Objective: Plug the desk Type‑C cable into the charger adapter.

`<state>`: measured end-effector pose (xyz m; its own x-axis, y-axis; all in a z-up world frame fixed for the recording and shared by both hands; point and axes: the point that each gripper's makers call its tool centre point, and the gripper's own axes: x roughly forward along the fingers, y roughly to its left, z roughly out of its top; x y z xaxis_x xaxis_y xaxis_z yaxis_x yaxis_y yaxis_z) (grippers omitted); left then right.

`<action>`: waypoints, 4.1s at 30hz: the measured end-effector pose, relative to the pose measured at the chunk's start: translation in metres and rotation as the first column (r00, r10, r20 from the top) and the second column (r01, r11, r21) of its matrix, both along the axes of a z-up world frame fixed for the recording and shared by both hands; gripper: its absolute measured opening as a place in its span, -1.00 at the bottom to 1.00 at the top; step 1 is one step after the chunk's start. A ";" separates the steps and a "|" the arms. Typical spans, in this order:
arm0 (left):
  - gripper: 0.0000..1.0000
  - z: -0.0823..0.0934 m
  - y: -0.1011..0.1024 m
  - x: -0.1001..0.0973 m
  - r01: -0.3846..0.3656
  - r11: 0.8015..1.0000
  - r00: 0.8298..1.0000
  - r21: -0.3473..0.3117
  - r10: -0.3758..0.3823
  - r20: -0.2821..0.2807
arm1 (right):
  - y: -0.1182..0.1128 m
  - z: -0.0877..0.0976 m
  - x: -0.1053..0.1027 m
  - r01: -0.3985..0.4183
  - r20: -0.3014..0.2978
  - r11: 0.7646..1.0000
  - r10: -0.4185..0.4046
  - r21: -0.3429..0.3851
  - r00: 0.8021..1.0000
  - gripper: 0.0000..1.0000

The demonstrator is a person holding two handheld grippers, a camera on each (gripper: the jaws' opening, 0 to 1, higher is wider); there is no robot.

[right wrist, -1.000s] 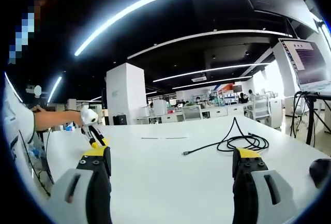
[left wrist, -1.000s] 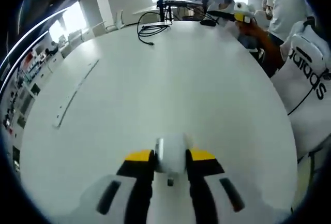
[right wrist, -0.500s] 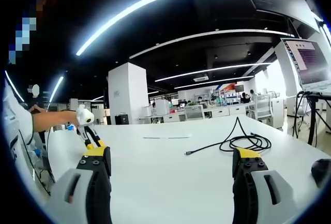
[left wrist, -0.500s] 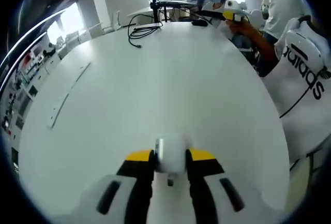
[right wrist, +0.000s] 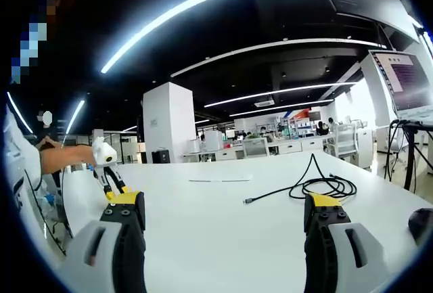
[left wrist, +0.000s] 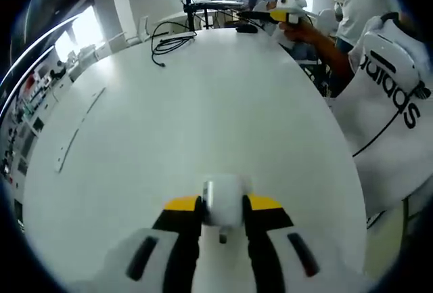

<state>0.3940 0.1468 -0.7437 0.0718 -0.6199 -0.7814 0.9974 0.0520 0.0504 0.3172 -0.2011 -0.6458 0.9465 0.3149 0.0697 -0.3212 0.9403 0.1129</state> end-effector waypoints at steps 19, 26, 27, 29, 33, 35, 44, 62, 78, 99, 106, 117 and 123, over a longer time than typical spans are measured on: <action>-0.51 0.001 -0.001 -0.016 -0.005 1.000 1.000 -0.004 0.005 0.000 | 0.004 -0.003 -0.002 -0.006 -0.007 1.000 0.006 -0.003 1.000 1.00; -0.51 0.001 -0.001 -0.016 -0.016 1.000 1.000 -0.017 0.016 -0.013 | 0.007 -0.003 -0.001 -0.009 -0.008 1.000 0.008 -0.015 1.000 1.00; -0.51 0.001 -0.001 -0.017 -0.017 1.000 1.000 -0.018 0.017 -0.013 | 0.007 -0.003 -0.001 -0.009 -0.009 1.000 0.009 -0.017 1.000 1.00; -0.50 0.001 -0.002 -0.017 -0.019 1.000 1.000 -0.020 0.018 -0.013 | 0.008 -0.003 -0.001 -0.011 -0.010 1.000 0.011 -0.021 1.000 1.00; -0.50 0.001 -0.001 -0.016 -0.023 0.999 1.000 -0.027 0.023 -0.014 | 0.007 -0.002 0.004 -0.017 -0.013 0.999 0.017 -0.040 1.000 1.00; -0.50 0.001 -0.001 -0.016 -0.024 0.999 1.000 -0.030 0.024 -0.013 | 0.005 0.002 0.009 -0.024 -0.001 0.997 0.024 -0.076 1.000 0.99; -0.27 0.010 -0.002 -0.020 -0.014 0.997 1.000 -0.077 0.013 -0.008 | 0.003 0.005 0.039 -0.079 -0.027 0.978 0.076 -0.191 0.997 0.99; 0.13 0.102 0.007 0.003 -0.154 0.841 0.935 -0.519 0.294 0.198 | 0.004 -0.001 0.070 -0.112 -0.079 0.960 0.094 -0.258 0.992 1.00; 0.81 0.115 0.038 -0.007 -0.286 0.613 0.828 -0.737 0.545 0.133 | 0.000 -0.015 0.120 -0.221 -0.159 0.908 0.175 -0.355 0.972 0.99; 0.99 0.120 0.044 -0.031 -0.317 0.538 0.772 -0.781 0.624 0.117 | -0.003 -0.054 0.200 -0.488 -0.351 0.772 0.361 -0.408 0.864 0.83; 0.99 0.130 0.042 -0.039 -0.302 0.536 0.771 -0.788 0.624 0.129 | 0.002 -0.070 0.221 -0.570 -0.442 0.689 0.384 -0.447 0.811 0.72; 0.99 0.130 0.045 -0.046 -0.306 0.541 0.765 -0.783 0.630 0.136 | 0.021 -0.094 0.239 -0.721 -0.599 0.557 0.430 -0.412 0.675 0.44; 0.99 0.130 0.049 -0.049 -0.308 0.540 0.763 -0.783 0.632 0.136 | 0.025 -0.099 0.240 -0.767 -0.642 0.511 0.447 -0.388 0.623 0.18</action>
<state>0.3451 0.1962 -0.6142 0.6903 -0.7232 0.0209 0.7158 0.6869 0.1256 0.5576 -0.1762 -0.7451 0.3585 0.6354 -0.6839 -0.9039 0.4193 -0.0842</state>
